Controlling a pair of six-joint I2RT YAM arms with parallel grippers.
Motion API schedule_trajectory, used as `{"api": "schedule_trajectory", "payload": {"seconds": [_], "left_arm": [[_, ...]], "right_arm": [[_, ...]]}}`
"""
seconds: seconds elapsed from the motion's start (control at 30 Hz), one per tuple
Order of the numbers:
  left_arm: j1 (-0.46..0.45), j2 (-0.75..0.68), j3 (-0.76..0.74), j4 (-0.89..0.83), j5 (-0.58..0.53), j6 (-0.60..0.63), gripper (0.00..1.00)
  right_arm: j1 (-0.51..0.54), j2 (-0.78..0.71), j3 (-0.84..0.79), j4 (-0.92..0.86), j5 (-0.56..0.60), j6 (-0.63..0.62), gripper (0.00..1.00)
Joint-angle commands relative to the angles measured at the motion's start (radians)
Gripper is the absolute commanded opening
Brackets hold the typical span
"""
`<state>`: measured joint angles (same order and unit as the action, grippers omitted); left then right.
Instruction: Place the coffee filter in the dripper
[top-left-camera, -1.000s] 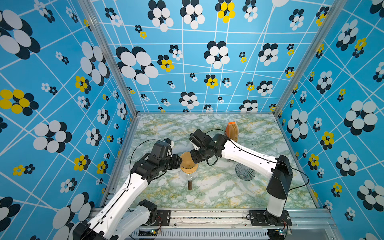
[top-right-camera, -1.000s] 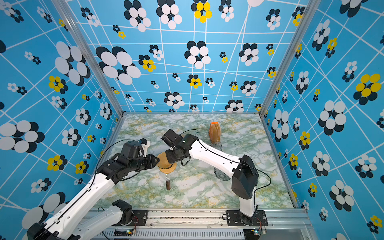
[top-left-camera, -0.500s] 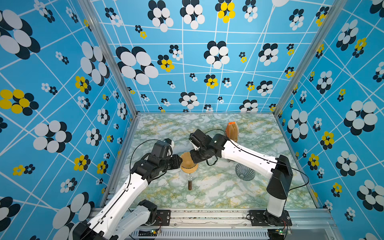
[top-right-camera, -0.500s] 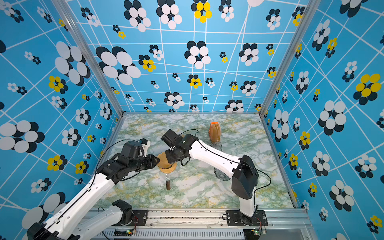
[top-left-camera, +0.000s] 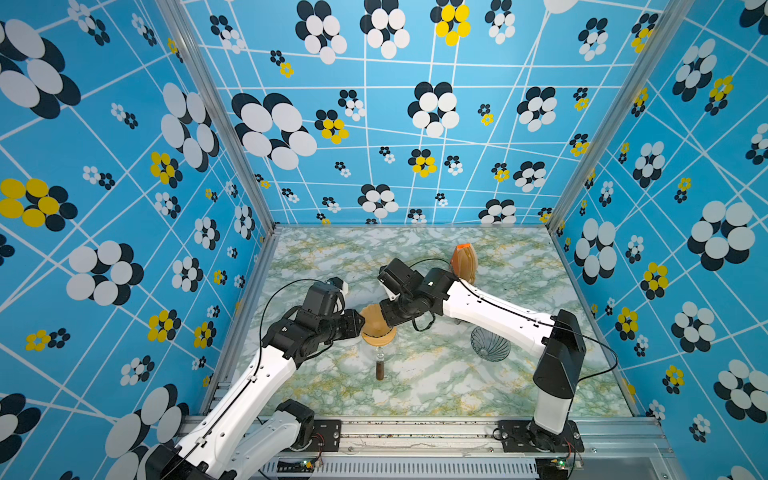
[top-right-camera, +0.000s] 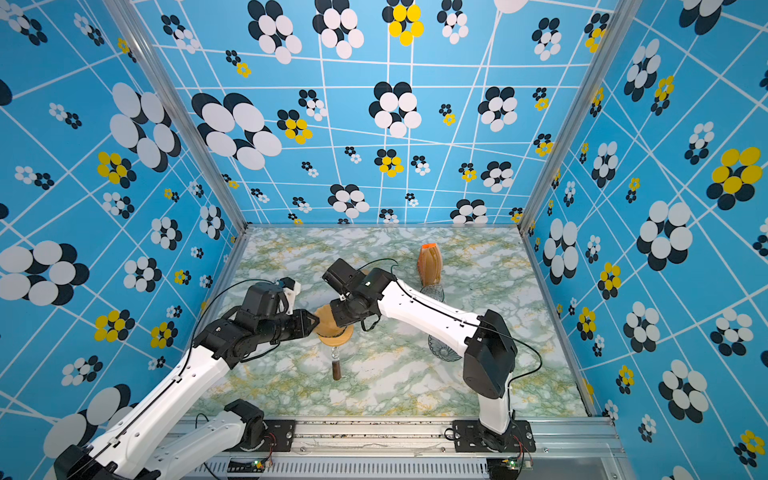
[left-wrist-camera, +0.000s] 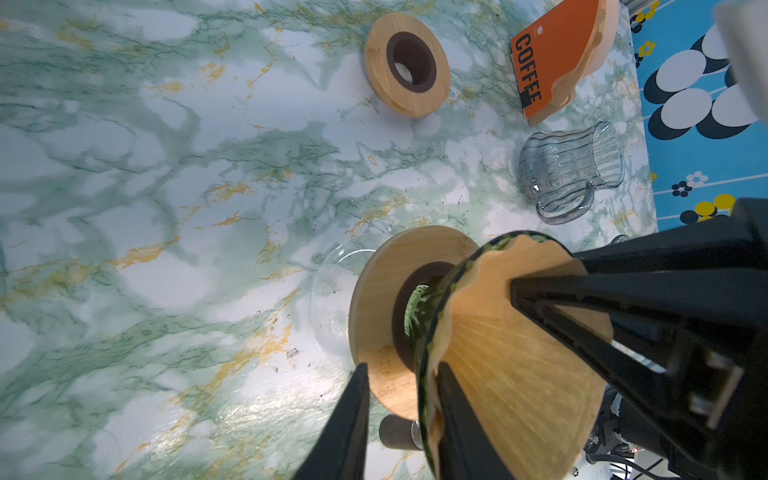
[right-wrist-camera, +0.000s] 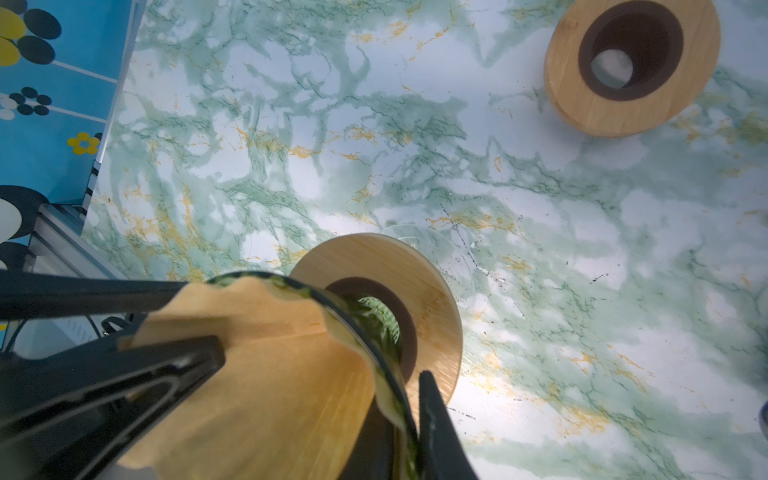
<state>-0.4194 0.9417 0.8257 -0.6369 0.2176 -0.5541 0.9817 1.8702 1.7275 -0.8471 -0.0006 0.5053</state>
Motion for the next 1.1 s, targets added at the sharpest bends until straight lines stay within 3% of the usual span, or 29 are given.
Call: {"api": "schedule_trajectory", "payload": {"seconds": [0.0, 0.33, 0.6, 1.07], "left_arm": [[-0.006, 0.008, 0.007, -0.055, -0.02, 0.016, 0.32], [-0.011, 0.015, 0.028, -0.052, -0.005, 0.016, 0.39], [-0.013, 0.009, 0.058, -0.054, 0.012, 0.012, 0.42], [-0.012, 0.039, 0.081, -0.076, 0.0, 0.015, 0.42]], "right_arm": [[0.0, -0.026, -0.006, -0.014, 0.044, -0.009, 0.18], [0.0, -0.058, 0.006, -0.004, 0.07, -0.014, 0.32], [-0.001, -0.106, -0.008, 0.025, 0.068, -0.026, 0.37], [-0.006, -0.089, -0.064, 0.055, 0.053, -0.028, 0.29]]}}
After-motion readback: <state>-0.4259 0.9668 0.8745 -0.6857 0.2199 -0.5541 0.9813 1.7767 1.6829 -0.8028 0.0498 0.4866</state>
